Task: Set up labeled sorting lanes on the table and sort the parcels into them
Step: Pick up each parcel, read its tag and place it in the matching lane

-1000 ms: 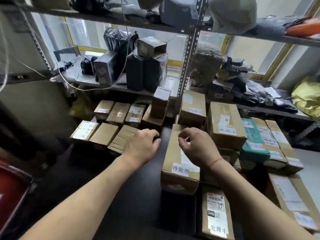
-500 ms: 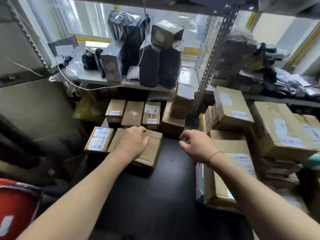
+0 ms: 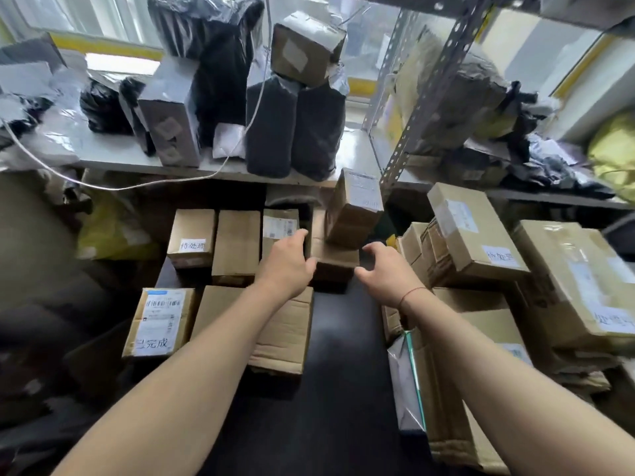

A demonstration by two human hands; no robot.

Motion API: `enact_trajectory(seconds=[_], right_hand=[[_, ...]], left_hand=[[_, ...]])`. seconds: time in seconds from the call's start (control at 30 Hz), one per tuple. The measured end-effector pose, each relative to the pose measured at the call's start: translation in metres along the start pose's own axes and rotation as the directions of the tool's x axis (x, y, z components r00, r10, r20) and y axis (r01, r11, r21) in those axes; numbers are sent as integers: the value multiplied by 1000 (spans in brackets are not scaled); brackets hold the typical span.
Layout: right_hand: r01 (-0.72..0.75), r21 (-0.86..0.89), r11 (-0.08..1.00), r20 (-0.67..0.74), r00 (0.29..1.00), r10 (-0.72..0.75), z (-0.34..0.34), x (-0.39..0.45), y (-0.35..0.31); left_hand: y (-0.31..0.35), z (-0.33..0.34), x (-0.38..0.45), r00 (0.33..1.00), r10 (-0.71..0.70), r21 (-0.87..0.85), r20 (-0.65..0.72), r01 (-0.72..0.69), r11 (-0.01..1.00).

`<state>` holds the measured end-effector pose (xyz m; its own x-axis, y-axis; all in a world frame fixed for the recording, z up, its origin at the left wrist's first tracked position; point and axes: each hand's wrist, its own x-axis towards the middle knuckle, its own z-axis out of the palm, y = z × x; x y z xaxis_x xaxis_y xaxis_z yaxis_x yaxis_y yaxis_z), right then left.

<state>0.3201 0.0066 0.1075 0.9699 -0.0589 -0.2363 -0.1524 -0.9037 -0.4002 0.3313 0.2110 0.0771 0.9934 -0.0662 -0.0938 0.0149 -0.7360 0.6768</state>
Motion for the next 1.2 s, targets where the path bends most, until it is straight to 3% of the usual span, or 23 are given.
enact_trajectory(seconds=[0.33,0.6,0.83,1.0,1.2], right_hand=[[-89,250,964,-182,974,137,-25,79,-5],[-127,419,899,-53,985,164,-21,103,5],[-83,514,854,-64,989,134,-18,98,6],[-47,582,812,-83,990,117,-21,87,0],[-29,784,620,-67,989,131,-32,67,-11]], left_hand=[[48,24,90,999,-1,-59,38,3,998],[48,46,111,995,-15,-109,100,26,994],[51,43,101,995,55,-165,85,-41,986],[57,27,89,995,34,-234,97,-10,972],[59,2,63,1000,18,-416,25,-6,909]])
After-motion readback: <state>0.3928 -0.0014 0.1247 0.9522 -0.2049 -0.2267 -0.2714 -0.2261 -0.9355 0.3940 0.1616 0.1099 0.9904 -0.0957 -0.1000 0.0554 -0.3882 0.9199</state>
